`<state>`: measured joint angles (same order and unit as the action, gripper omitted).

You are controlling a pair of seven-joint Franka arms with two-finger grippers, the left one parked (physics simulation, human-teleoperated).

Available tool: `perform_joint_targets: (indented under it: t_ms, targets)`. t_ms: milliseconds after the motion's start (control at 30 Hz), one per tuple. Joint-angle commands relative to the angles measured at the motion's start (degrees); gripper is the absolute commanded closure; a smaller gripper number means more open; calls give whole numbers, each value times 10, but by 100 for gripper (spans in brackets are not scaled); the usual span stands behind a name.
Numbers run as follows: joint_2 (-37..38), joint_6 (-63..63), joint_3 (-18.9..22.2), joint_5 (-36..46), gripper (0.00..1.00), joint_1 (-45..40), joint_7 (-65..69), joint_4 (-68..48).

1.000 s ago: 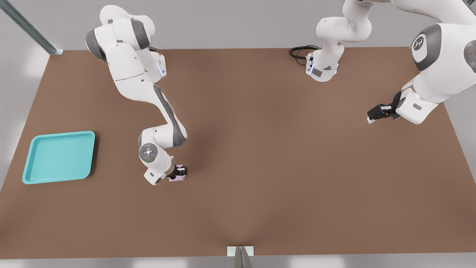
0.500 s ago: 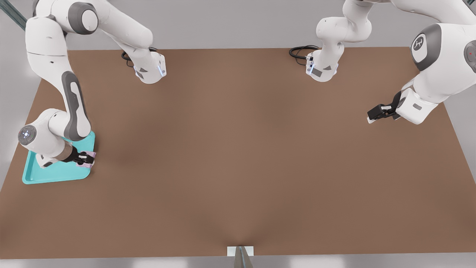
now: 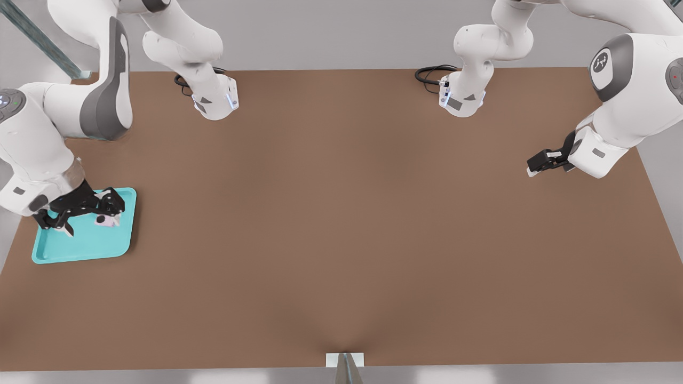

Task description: Keep left arm still and place phone on the tray with right arm

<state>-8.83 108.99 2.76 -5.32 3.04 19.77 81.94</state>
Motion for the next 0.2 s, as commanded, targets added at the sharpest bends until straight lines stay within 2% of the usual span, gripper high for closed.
perform_joint_targets:
  t_ms: [0,100,167]
  targets:
    - [-9,-234,8,28,0,-14,-134,-54]
    - [-7,-230,-17,29,0,-14,-200,-46]
    - [-5,-229,-17,29,0,-16,-199,-38]
